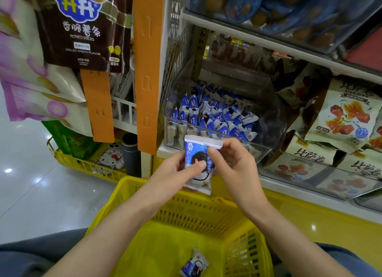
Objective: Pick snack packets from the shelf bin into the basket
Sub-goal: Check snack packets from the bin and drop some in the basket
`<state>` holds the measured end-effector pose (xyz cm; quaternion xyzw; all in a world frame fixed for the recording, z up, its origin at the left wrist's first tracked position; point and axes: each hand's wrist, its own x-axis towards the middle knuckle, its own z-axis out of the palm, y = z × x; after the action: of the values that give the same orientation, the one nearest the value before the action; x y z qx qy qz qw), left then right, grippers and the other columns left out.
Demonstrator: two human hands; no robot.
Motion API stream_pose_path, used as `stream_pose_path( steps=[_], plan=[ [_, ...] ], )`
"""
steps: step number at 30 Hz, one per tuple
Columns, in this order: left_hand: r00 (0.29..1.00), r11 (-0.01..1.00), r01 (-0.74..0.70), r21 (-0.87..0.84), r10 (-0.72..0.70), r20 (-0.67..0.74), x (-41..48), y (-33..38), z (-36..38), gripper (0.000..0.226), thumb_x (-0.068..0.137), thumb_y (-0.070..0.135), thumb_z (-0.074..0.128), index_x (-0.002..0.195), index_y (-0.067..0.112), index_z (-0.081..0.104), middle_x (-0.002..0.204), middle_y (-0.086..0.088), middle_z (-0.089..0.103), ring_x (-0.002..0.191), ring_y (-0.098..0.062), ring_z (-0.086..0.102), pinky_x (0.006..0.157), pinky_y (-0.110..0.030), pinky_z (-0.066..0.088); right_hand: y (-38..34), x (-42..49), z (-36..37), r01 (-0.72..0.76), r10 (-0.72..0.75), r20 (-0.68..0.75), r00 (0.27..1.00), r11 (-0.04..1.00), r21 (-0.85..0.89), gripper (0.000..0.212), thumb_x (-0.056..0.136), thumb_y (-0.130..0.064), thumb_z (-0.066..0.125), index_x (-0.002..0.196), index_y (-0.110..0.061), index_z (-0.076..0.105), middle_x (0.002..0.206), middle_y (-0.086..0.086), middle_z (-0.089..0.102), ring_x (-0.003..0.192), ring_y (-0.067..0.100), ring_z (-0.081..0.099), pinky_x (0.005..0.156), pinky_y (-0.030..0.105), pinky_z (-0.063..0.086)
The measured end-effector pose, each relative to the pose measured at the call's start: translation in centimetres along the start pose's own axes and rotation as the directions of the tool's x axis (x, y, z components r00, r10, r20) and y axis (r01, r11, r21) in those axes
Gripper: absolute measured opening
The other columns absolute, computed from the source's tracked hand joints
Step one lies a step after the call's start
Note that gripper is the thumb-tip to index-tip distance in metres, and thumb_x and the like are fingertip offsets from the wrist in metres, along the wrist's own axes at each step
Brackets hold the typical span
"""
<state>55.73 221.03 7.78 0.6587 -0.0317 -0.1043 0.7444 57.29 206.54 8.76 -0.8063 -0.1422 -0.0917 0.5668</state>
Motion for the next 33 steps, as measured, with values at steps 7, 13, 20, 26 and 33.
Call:
stream_pose_path(
  steps=[7, 13, 20, 26, 33],
  plan=[
    [0.963, 0.994, -0.113, -0.001, 0.109, -0.248, 1.3, 1.5, -1.3, 0.021, 0.089, 0.025, 0.056, 0.110, 0.024, 0.056, 0.103, 0.006, 0.067, 0.090, 0.000, 0.063, 0.068, -0.008, 0.050, -0.9, 6.7, -1.1, 0.164, -0.163, 0.026, 0.986, 0.962, -0.216, 0.012, 0.093, -0.027, 0.051, 0.098, -0.037, 0.053, 0.096, -0.008, 0.064, 0.091, 0.009, 0.063, 0.076, 0.022, 0.053],
    [0.942, 0.990, -0.137, -0.028, 0.122, -0.313, 2.4, 1.9, -1.8, 0.016, 0.089, 0.023, 0.057, 0.105, 0.024, 0.055, 0.105, 0.003, 0.067, 0.096, -0.007, 0.063, 0.079, -0.019, 0.050, 3.2, 16.0, -1.5, -0.027, 0.073, 0.052, 0.996, 0.798, -0.602, 0.024, 0.093, -0.020, 0.054, 0.112, -0.009, 0.063, 0.110, 0.009, 0.065, 0.098, 0.017, 0.060, 0.075, 0.012, 0.037],
    [0.938, 0.989, -0.142, 0.031, 0.144, -0.315, 3.1, 1.9, -2.5, 0.010, 0.088, 0.026, 0.058, 0.091, 0.034, 0.052, 0.096, 0.012, 0.065, 0.087, 0.003, 0.062, 0.069, -0.010, 0.050, 4.5, 18.7, -0.2, -0.112, 0.299, 0.119, 0.947, 0.651, -0.751, 0.046, 0.089, -0.034, 0.058, 0.108, 0.007, 0.061, 0.101, 0.025, 0.065, 0.094, 0.034, 0.061, 0.082, 0.039, 0.048],
    [0.943, 0.991, -0.135, 0.018, 0.134, -0.304, 2.9, 2.2, -2.4, 0.011, 0.088, 0.027, 0.058, 0.093, 0.035, 0.052, 0.097, 0.011, 0.065, 0.085, 0.004, 0.062, 0.063, -0.005, 0.047, 4.1, 19.7, 0.2, -0.125, 0.365, 0.118, 0.924, 0.577, -0.807, 0.046, 0.082, -0.039, 0.066, 0.105, 0.002, 0.066, 0.110, 0.019, 0.065, 0.097, 0.029, 0.061, 0.086, 0.039, 0.050],
    [0.963, 0.990, -0.091, -0.108, 0.060, -0.262, 2.6, 2.1, -2.6, 0.018, 0.087, 0.022, 0.060, 0.101, 0.033, 0.056, 0.104, 0.006, 0.066, 0.100, -0.010, 0.062, 0.088, -0.032, 0.051, 2.7, 18.5, -1.3, -0.146, 0.136, -0.066, 0.989, 0.755, -0.639, 0.023, 0.084, -0.019, 0.066, 0.102, -0.005, 0.064, 0.087, 0.003, 0.059, 0.082, 0.012, 0.053, 0.071, 0.022, 0.040]
  ],
)
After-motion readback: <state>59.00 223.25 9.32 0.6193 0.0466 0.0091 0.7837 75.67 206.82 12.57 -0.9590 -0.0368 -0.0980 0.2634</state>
